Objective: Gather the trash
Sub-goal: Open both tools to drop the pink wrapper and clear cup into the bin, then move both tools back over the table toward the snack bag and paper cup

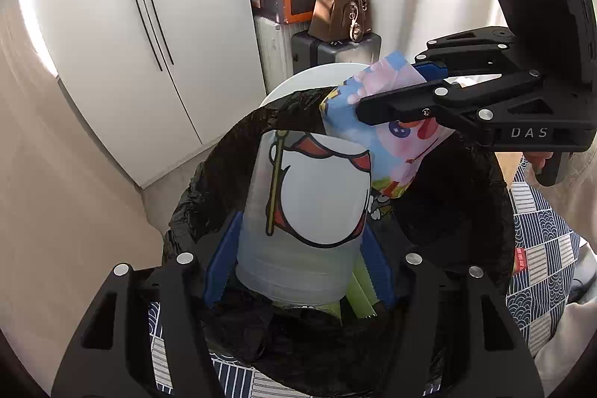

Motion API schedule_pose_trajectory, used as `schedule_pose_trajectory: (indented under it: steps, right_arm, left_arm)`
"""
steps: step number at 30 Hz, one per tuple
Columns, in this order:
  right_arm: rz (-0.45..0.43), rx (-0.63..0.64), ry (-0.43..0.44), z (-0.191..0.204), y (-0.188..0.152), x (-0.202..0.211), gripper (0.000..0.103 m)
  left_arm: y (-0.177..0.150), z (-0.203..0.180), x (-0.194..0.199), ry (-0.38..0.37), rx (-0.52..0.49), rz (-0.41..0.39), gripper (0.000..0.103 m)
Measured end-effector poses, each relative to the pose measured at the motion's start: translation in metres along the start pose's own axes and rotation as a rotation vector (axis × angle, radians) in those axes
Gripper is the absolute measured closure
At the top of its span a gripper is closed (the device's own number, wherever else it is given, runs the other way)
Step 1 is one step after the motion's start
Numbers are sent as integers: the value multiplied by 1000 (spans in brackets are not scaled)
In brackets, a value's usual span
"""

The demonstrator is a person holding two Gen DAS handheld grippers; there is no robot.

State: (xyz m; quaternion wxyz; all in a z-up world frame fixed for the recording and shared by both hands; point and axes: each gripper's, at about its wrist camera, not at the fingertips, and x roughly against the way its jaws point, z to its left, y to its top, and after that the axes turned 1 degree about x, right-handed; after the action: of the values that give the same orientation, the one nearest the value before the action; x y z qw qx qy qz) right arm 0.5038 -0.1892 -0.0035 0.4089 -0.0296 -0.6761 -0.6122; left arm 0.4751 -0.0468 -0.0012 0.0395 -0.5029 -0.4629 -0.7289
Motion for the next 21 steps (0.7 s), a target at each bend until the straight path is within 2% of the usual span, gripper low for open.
schedule_pose_trajectory:
  steps: [4,6,8,10,13,17,19,20,21]
  right_arm:
    - [3,1,-12,-1,-2,-3,81]
    - [-3,-2,-21,-2,-2,-1,73]
    - [-8,0,-30,-3,-1,4,52]
    - [-19,0,-31,-3,-1,10,46]
    - [-30,6,-46,-1,-1,20,40]
    - [-52,9,-58,1,0,33,25]
    - [-63,13,-66,3,0,40,23]
    - [-65,15,-71,4,0,44,18]
    - [-70,21,-81,8,-2,48,18]
  left_arm:
    - [-5,-2,-3,-4,-1,1,38]
    - [-5,-4,-3,14,0,4,36]
    - [-5,-9,2,36,-9,-1,35]
    - [-6,-16,10,55,-31,-22,28]
    - [-6,-23,22,75,-47,-31,27]
    - [-7,-28,36,105,-51,-37,23]
    - [-9,-30,46,110,-45,-44,11]
    - [-9,-31,50,114,-42,-49,11]
    - [-10,-33,56,117,-40,-53,11]
